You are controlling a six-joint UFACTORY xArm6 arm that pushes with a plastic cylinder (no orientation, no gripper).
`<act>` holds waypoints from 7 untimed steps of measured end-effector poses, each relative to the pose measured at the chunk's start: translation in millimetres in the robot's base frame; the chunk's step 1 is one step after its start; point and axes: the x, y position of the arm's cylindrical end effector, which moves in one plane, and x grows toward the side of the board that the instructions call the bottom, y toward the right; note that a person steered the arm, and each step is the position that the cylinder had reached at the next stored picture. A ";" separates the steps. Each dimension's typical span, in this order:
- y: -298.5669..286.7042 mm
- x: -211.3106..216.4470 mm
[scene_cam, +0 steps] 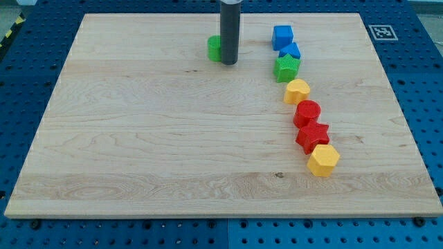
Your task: Move your arm towards yellow hexagon
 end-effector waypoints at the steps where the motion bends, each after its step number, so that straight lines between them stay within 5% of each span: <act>1: -4.0 -6.9; 2: -4.5 2.0; 6: 57.0 251.0; 7: 63.6 278.7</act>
